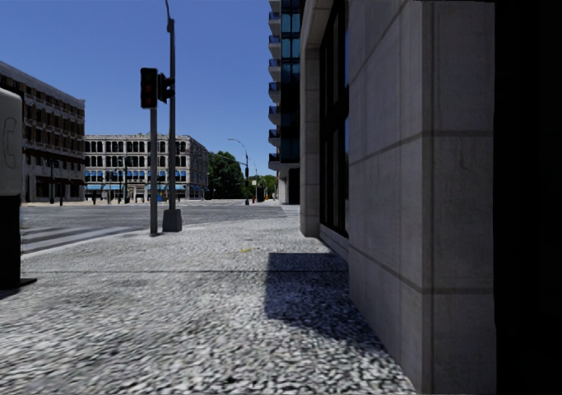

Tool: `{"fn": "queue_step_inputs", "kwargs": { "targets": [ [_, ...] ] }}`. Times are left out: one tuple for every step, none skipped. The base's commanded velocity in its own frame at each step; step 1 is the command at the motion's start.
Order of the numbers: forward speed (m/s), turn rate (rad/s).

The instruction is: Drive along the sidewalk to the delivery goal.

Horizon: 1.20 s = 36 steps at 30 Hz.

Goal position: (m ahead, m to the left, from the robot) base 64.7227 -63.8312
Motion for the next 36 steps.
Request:
{"fn": "queue_step_inputs", "kwargs": {
  "targets": [
    [2.0, 0.0],
    [2.0, 0.0],
    [2.0, 0.0],
    [2.0, 0.0],
    [2.0, 0.0],
    [2.0, 0.0],
    [2.0, 0.0],
    [2.0, 0.0],
    [2.0, 0.0],
    [2.0, 0.0],
    [2.0, 0.0],
    [2.0, 0.0],
    [2.0, 0.0],
    [2.0, 0.0],
    [2.0, 0.0],
    [2.0, 0.0],
    [2.0, 0.0],
    [2.0, 0.0],
    [2.0, 0.0],
    [2.0, 0.0],
    [2.0, 0.0],
    [2.0, 0.0],
    [2.0, 0.0],
    [2.0, 0.0],
    [2.0, 0.0],
    [2.0, 0.0],
    [2.0, 0.0],
    [2.0, 0.0],
    [2.0, 0.0],
    [2.0, 0.0],
    [2.0, 0.0],
    [2.0, 0.0],
    [2.0, 0.0],
    [2.0, 0.0],
    [2.0, 0.0],
    [2.0, 0.0]
  ]
}}
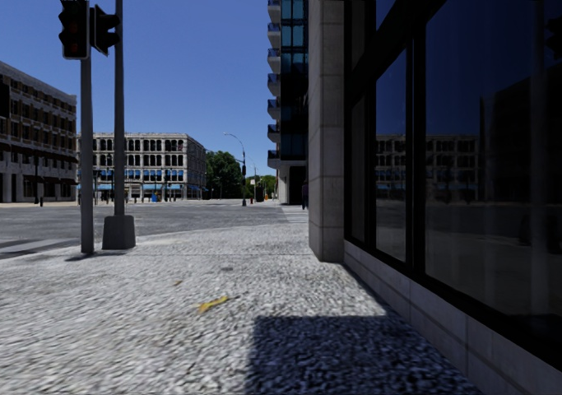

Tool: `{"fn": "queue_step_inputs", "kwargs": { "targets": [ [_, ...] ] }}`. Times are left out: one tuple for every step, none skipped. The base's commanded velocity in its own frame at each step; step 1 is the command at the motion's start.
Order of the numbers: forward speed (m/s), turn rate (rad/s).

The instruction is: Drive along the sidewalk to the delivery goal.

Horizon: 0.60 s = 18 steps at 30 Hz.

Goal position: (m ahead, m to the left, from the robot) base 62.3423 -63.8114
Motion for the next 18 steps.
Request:
{"fn": "queue_step_inputs", "kwargs": {
  "targets": [
    [2.0, 0.0],
    [2.0, 0.0],
    [2.0, 0.0],
    [2.0, 0.0],
    [2.0, 0.0],
    [2.0, 0.0],
    [2.0, 0.0],
    [2.0, 0.0],
    [2.0, 0.0],
    [2.0, 0.0],
    [2.0, 0.0],
    [2.0, 0.0],
    [2.0, 0.0],
    [2.0, 0.0],
    [2.0, 0.0],
    [2.0, 0.0],
    [2.0, 0.0],
    [2.0, 0.0]
  ]
}}
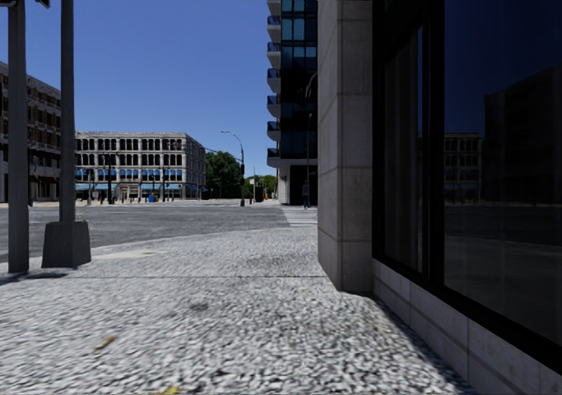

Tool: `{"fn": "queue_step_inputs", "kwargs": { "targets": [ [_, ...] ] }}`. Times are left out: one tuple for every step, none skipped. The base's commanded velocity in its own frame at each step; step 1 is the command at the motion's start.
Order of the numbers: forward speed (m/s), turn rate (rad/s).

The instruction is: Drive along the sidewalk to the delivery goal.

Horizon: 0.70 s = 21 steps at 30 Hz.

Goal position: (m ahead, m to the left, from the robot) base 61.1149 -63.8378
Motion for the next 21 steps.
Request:
{"fn": "queue_step_inputs", "kwargs": {
  "targets": [
    [2.0, 0.0],
    [2.0, 0.0],
    [2.0, 0.0],
    [2.0, 0.0],
    [2.0, 0.0],
    [2.0, 0.0],
    [2.0, 0.0],
    [2.0, 0.0],
    [2.0, 0.0],
    [2.0, 0.0],
    [2.0, 0.0],
    [2.0, 0.0],
    [2.0, 0.0],
    [2.0, 0.0],
    [2.0, 0.0],
    [2.0, 0.0],
    [2.0, 0.0],
    [2.0, 0.0],
    [2.0, 0.0],
    [2.0, 0.0],
    [2.0, 0.0]
  ]
}}
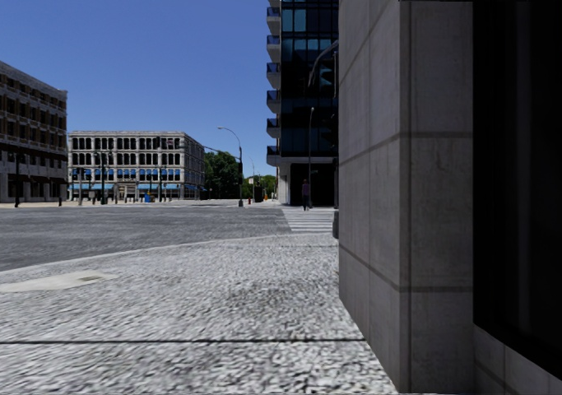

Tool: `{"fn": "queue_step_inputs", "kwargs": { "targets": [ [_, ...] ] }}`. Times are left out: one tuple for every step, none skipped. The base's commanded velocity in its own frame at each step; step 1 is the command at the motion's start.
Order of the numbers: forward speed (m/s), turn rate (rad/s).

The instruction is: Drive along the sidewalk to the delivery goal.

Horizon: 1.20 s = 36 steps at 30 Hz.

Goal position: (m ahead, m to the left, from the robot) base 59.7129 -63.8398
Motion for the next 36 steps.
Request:
{"fn": "queue_step_inputs", "kwargs": {
  "targets": [
    [2.0, 0.0],
    [2.0, 0.0],
    [2.0, 0.0],
    [2.0, 0.0],
    [2.0, 0.0],
    [2.0, 0.0],
    [2.0, 0.0],
    [2.0, 0.0],
    [2.0, 0.0],
    [2.0, 0.0],
    [2.0, 0.0],
    [2.0, 0.0],
    [2.0, 0.0],
    [2.0, 0.0],
    [2.0, 0.0],
    [2.0, 0.0],
    [2.0, 0.0],
    [2.0, 0.0],
    [2.0, 0.0],
    [2.0, 0.0],
    [2.0, 0.0],
    [2.0, 0.0],
    [2.0, 0.0],
    [2.0, 0.0],
    [2.0, 0.0],
    [2.0, 0.0],
    [2.0, 0.0],
    [2.0, 0.0],
    [2.0, 0.0],
    [2.0, 0.0],
    [2.0, 0.0],
    [2.0, 0.0],
    [2.0, 0.0],
    [2.0, 0.0],
    [2.0, 0.0],
    [2.0, 0.0]
  ]
}}
